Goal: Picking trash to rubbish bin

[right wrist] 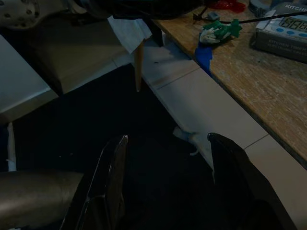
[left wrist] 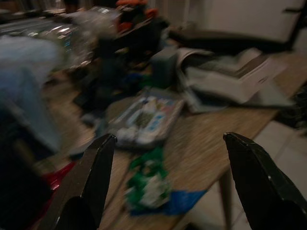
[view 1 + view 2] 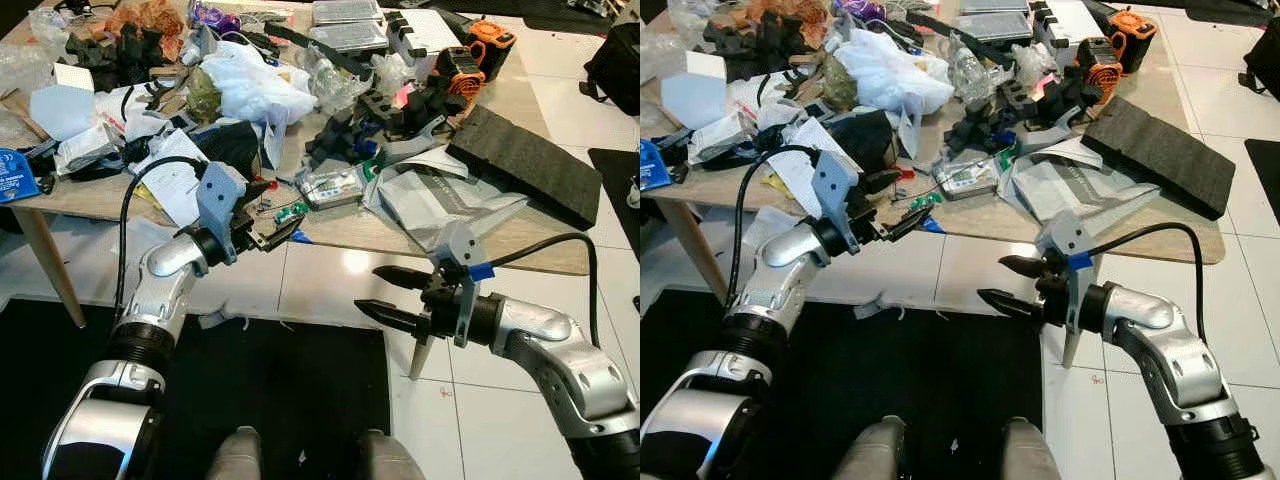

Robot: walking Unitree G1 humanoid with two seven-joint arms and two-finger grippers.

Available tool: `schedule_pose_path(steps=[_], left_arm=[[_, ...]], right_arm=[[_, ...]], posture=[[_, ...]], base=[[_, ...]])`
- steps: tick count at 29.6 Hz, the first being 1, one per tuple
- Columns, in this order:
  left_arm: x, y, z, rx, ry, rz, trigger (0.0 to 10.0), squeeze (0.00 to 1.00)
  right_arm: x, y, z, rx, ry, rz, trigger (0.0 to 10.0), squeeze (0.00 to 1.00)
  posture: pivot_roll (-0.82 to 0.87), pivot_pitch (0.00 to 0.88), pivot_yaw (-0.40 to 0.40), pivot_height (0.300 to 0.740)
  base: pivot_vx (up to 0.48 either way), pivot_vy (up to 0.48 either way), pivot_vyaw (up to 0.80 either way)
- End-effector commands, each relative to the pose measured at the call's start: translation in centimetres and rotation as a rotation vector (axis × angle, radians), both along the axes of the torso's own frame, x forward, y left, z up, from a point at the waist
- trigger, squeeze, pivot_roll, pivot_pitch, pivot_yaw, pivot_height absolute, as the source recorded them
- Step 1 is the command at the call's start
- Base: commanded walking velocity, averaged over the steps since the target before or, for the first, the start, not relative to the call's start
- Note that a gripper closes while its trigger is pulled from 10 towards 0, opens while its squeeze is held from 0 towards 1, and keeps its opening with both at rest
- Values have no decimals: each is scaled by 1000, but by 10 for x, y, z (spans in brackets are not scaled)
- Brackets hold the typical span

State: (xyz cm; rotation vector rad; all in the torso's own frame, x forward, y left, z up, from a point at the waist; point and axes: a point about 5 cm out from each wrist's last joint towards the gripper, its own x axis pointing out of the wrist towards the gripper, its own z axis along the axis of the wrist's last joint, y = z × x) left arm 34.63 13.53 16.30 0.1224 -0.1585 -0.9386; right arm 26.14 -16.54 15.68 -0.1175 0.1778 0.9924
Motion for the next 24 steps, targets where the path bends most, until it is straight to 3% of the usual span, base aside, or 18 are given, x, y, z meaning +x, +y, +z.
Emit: schedule_pose_path(steps=[1, 11, 24], left_arm=[[-2, -6, -1, 9, 11, -45, 10000, 0], [-8, -27, -14, 46, 45, -42, 10000, 0], [0, -25, -25, 77, 94, 47, 10000, 0]], right_arm=[[-3, -3, 1, -14, -7, -7, 10000, 0], [-1, -4, 0, -20, -10, -21, 10000, 0], [-4, -5, 3, -19, -21, -40, 10000, 0]], posture=[[-61, 172, 21, 740], [-69, 162, 27, 740], [-89, 183, 48, 740]], base=[[0, 0, 0], [0, 0, 0], [0, 0, 0]])
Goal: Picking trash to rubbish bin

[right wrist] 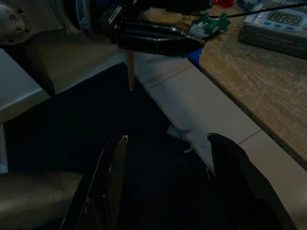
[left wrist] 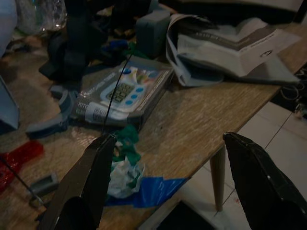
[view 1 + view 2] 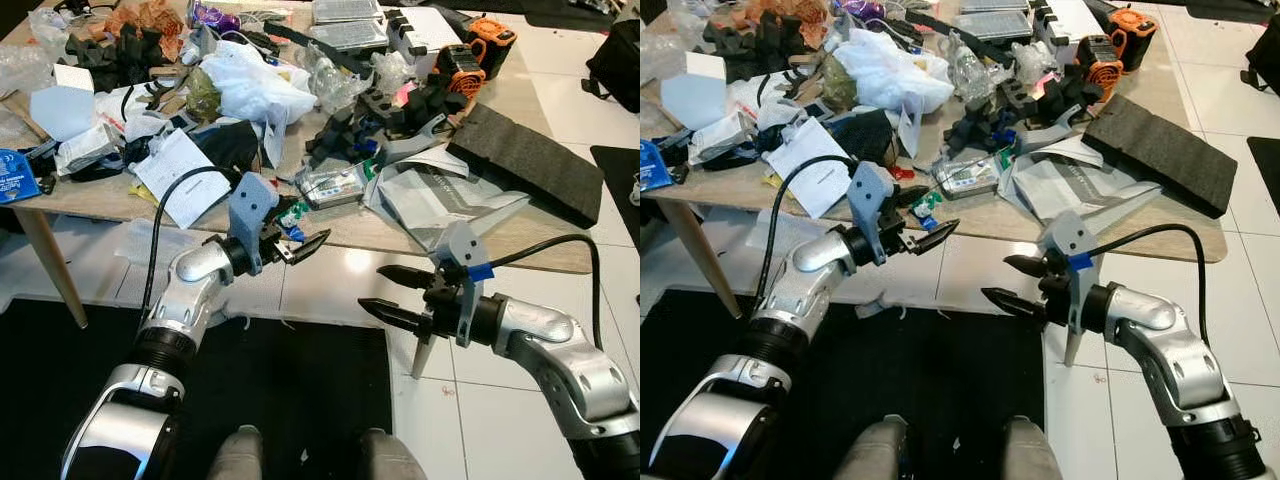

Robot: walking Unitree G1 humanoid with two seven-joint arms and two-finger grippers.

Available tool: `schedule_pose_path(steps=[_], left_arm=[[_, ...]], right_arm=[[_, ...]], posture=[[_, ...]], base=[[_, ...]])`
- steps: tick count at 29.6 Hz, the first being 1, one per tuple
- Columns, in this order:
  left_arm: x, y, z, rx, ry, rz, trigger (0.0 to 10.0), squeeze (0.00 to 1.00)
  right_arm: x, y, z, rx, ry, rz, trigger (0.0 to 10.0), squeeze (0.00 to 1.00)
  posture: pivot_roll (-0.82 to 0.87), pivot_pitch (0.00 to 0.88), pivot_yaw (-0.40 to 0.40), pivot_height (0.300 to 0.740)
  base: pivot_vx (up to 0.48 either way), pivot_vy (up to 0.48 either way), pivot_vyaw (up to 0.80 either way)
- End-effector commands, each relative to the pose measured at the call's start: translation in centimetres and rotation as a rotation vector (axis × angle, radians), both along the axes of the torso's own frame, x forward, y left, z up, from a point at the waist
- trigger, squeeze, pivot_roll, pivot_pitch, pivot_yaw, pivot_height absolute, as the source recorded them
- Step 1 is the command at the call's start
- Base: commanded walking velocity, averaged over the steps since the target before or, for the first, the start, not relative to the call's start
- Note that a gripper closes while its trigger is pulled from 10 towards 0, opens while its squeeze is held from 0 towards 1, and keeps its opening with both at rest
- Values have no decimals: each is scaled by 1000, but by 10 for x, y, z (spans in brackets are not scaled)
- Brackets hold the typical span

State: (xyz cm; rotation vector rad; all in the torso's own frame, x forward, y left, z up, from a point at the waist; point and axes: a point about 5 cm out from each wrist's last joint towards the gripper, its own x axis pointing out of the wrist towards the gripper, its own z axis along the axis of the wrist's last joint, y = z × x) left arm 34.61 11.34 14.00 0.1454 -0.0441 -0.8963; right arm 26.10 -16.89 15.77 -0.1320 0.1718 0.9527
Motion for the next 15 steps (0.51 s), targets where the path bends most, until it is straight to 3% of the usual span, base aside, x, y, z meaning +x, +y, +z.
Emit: schedule_pose_path(steps=[1, 15], left_arm=[[1, -2, -3, 12, 10, 1, 10000, 0], [8, 6, -12, 59, 29, 92, 10000, 0]], right_arm=[[-4, -2, 3, -6, -7, -3, 10000, 0], [-7, 5, 5, 22, -19, -6, 10000, 0]], posture=[[-90, 186, 50, 740], [-84, 190, 67, 740]], base=[[0, 0, 0], [0, 0, 0]])
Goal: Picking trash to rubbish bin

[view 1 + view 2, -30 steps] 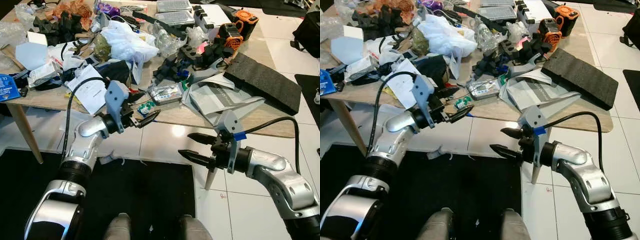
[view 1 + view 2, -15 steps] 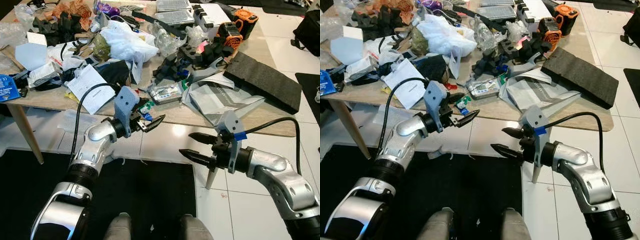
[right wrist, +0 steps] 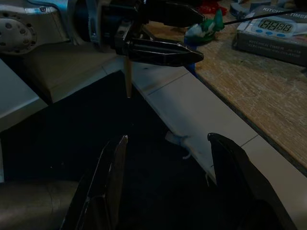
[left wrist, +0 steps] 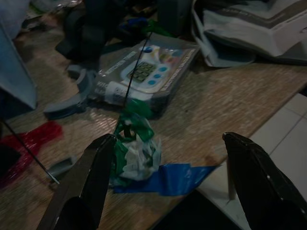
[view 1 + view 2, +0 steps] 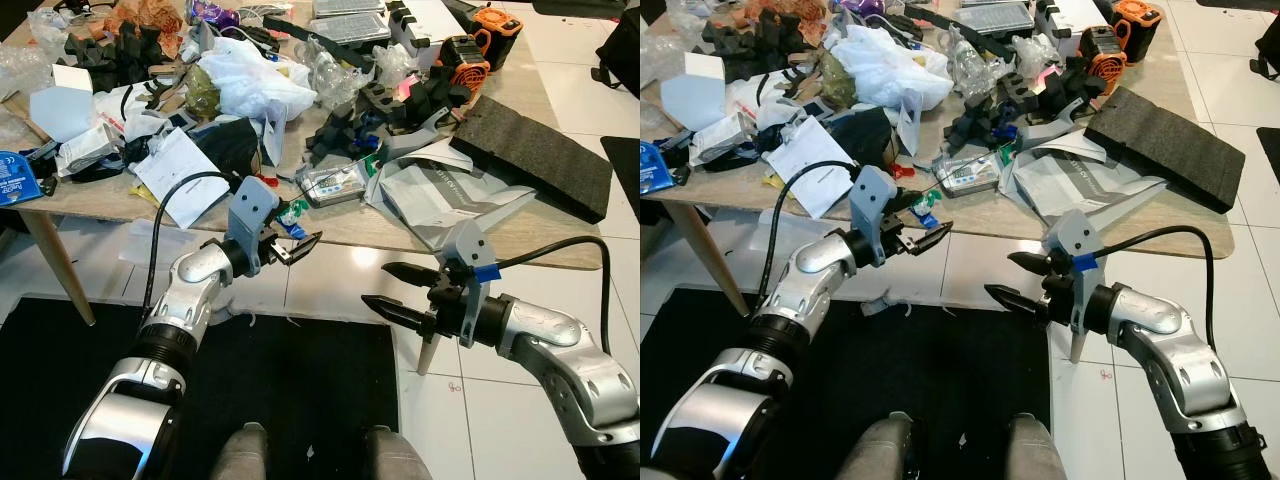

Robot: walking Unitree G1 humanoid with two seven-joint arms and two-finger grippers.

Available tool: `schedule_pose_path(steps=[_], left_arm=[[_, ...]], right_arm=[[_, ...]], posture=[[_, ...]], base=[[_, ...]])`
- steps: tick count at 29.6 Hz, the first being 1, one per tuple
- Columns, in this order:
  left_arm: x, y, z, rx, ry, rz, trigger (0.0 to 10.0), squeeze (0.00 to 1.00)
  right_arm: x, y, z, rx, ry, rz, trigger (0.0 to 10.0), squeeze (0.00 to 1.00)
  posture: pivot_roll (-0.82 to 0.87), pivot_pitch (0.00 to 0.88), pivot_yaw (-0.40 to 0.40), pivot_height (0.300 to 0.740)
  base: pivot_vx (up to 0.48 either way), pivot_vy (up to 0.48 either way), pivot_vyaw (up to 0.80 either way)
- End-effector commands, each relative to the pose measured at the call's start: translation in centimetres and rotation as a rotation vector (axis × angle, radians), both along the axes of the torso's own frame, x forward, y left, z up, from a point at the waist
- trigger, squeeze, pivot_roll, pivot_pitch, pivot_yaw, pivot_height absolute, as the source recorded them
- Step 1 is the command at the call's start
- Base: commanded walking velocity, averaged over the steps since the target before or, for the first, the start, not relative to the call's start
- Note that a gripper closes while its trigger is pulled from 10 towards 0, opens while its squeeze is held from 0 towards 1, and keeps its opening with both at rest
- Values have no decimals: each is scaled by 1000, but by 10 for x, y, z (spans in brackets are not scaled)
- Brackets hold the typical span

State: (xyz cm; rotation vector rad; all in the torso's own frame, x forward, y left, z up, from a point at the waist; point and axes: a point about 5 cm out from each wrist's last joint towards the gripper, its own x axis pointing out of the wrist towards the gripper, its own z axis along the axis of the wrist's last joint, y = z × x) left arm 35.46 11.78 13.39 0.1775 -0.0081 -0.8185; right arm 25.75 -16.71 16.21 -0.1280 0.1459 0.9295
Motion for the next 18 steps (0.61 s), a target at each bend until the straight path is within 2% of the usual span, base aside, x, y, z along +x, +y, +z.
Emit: schedule_pose_path(steps=[1, 15, 16, 17, 18], left_arm=[[-1, 2, -6, 19, 16, 12, 10000, 0], [7, -7, -7, 18, 0, 104, 10000, 0], [7, -8, -7, 18, 1, 109, 4039, 0], [7, -8, -7, 18, 1, 109, 4039, 0], [7, -9, -7, 19, 1, 110, 3216, 0]], right_arm=[[-4, 4, 1, 8, 4, 17, 10000, 0], [-4, 5, 2, 12, 2, 16, 10000, 0], [-4, 5, 2, 11, 2, 16, 10000, 0], [-4, 5, 2, 11, 2, 16, 10000, 0], [-5, 5, 2, 11, 2, 16, 10000, 0]], posture=[[-84, 190, 67, 740], [-86, 190, 65, 740], [-86, 190, 65, 740], [-86, 190, 65, 740], [-86, 190, 65, 740]], base=[[0, 0, 0], [0, 0, 0], [0, 0, 0], [0, 0, 0], [0, 0, 0]])
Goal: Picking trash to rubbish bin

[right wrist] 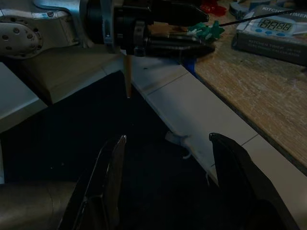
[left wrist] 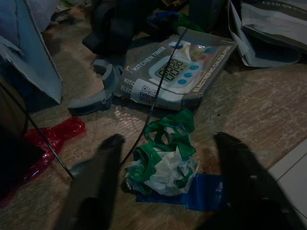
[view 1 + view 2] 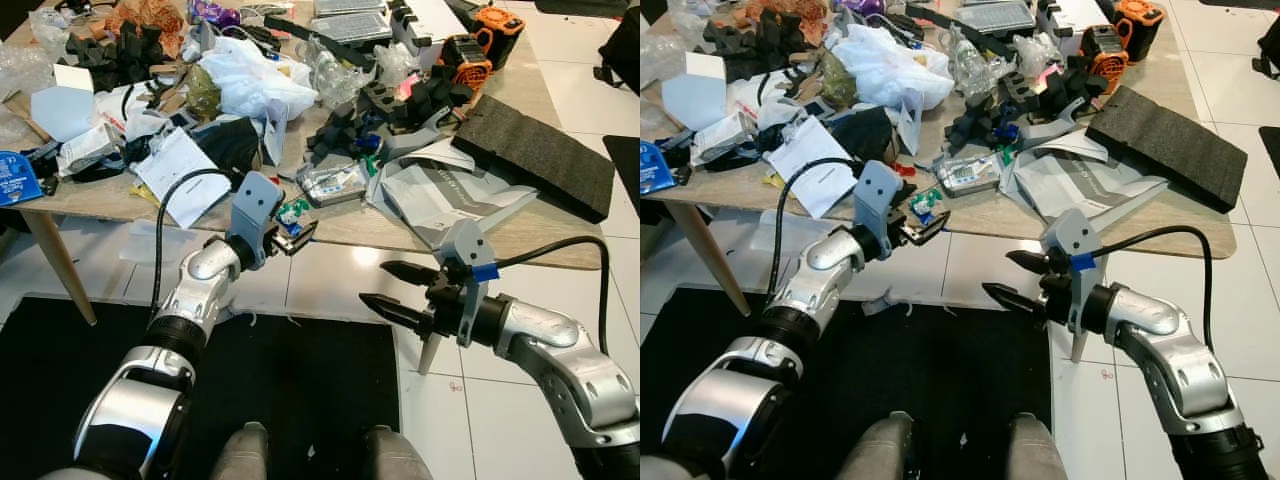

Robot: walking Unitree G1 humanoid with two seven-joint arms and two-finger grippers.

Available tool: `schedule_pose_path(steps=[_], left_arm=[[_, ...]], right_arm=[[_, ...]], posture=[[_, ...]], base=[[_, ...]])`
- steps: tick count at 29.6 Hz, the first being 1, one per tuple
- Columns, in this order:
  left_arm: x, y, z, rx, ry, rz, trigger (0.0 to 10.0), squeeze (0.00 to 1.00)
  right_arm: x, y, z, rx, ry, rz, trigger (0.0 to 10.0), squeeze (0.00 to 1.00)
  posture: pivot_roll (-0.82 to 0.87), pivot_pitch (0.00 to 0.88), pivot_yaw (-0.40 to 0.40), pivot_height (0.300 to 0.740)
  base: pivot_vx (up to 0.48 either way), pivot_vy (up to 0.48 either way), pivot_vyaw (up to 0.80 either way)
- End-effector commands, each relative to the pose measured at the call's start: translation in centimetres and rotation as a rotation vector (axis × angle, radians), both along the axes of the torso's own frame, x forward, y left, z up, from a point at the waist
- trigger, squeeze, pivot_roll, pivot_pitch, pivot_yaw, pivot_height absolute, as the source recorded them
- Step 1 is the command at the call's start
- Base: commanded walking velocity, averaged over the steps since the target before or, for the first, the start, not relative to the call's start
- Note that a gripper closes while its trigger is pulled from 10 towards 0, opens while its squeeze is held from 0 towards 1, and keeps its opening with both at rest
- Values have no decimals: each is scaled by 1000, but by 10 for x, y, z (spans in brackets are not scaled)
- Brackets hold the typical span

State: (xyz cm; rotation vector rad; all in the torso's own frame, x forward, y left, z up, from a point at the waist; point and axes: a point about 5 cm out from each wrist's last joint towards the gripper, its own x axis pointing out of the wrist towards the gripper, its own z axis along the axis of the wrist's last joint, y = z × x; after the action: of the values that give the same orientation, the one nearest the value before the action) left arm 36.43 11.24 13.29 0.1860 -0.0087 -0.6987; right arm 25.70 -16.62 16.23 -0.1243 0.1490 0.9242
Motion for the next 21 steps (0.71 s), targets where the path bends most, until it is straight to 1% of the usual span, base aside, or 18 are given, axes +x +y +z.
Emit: schedule_pose_path(steps=[1, 10, 11, 13, 19, 21], left_arm=[[-2, -3, -7, 15, 16, -7, 0, 0], [-2, -4, -8, 28, 13, 1, 0, 0], [-2, -3, -9, 47, 6, 2, 0, 0], [-2, -3, -9, 55, 3, 3, 0, 0], [-1, 0, -8, 53, -2, 14, 0, 0], [0, 2, -8, 32, 0, 26, 0, 0]], right_arm=[[-4, 4, 2, 10, -2, 21, 10000, 0], [-4, 5, 3, 12, -3, 19, 10000, 0], [-4, 4, 3, 11, -5, 18, 10000, 0], [-4, 4, 3, 12, -5, 17, 10000, 0], [-4, 4, 3, 13, -5, 17, 10000, 0], [-4, 5, 3, 14, -6, 19, 10000, 0]], posture=[[-86, 190, 65, 740], [-87, 193, 65, 740], [-87, 193, 65, 740], [-87, 194, 66, 740], [-86, 192, 65, 740], [-86, 191, 64, 740]], base=[[0, 0, 0], [0, 0, 0], [0, 0, 0], [0, 0, 0], [0, 0, 0], [0, 0, 0]])
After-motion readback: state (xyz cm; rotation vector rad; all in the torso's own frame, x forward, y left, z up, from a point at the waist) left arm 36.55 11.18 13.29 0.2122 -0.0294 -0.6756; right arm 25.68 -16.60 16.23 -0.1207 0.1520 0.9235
